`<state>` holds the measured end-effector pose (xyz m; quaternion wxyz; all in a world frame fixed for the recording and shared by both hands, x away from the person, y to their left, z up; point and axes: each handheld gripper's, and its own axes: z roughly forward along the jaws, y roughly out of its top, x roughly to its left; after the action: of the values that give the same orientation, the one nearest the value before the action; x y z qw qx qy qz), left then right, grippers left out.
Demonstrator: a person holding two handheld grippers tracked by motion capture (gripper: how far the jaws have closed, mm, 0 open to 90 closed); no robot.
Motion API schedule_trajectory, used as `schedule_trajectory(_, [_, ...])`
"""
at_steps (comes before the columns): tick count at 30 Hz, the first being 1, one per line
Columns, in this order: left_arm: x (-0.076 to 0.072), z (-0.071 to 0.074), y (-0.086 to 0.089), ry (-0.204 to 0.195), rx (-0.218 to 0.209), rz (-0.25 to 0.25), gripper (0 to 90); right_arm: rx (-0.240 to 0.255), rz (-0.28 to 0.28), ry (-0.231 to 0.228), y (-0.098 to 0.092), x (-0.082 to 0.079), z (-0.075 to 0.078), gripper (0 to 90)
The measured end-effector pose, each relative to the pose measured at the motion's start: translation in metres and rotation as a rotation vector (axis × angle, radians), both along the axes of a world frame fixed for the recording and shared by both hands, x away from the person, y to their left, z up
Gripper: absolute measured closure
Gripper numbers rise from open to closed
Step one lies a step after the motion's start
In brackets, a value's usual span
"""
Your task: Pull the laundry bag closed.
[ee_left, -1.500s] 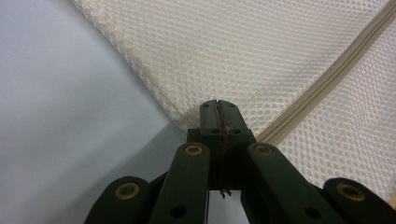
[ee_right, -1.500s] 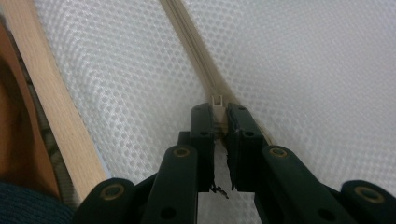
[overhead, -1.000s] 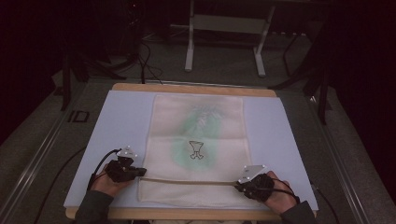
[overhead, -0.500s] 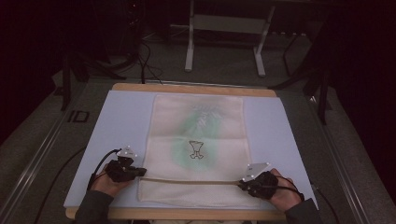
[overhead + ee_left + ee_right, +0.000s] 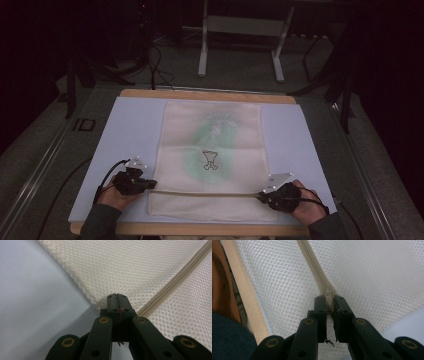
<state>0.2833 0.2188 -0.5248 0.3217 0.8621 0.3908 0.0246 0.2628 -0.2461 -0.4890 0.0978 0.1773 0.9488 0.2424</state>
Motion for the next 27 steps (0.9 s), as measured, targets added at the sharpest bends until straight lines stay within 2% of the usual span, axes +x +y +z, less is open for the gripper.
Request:
schedule_trajectory(3, [0.0, 0.0, 0.0, 0.001, -0.001, 0.001, 90.0, -0.011, -0.002, 0.007, 0.0, 0.0, 0.0, 82.3])
schedule_trajectory(7, [0.0, 0.0, 0.0, 0.0, 0.0, 0.0, 90.0, 0.004, 0.001, 0.008, -0.004, 0.0, 0.002, 82.3])
schedule_trajectory(8, [0.0, 0.0, 0.0, 0.0, 0.0, 0.0, 90.0, -0.028, -0.008, 0.002, -0.005, 0.0, 0.002, 82.3])
schedule_trajectory(10, [0.0, 0.0, 0.0, 0.0, 0.0, 0.001, 90.0, -0.046, -0.012, -0.002, -0.007, 0.0, 0.002, 82.3])
schedule_trajectory(12, [0.0, 0.0, 0.0, 0.001, -0.001, 0.001, 90.0, -0.024, -0.049, -0.001, -0.023, 0.001, 0.004, 82.3])
schedule_trajectory(13, [0.0, 0.0, 0.0, 0.001, -0.002, 0.002, 90.0, -0.024, -0.049, -0.001, -0.023, 0.001, 0.004, 82.3])
schedule_trajectory(14, [0.0, 0.0, 0.0, 0.002, -0.002, 0.002, 90.0, -0.01, -0.066, 0.006, -0.03, -0.001, 0.005, 82.3])
schedule_trajectory(15, [0.0, 0.0, 0.0, 0.002, -0.002, 0.002, 90.0, -0.01, -0.066, 0.006, -0.03, -0.001, 0.005, 82.3])
schedule_trajectory(16, [0.0, 0.0, 0.0, 0.001, 0.0, 0.0, 90.0, 0.01, -0.063, 0.012, -0.033, -0.001, 0.005, 82.3])
schedule_trajectory(27, [0.0, 0.0, 0.0, 0.0, -0.003, -0.001, 90.0, 0.014, -0.066, 0.037, -0.037, 0.002, 0.004, 82.3])
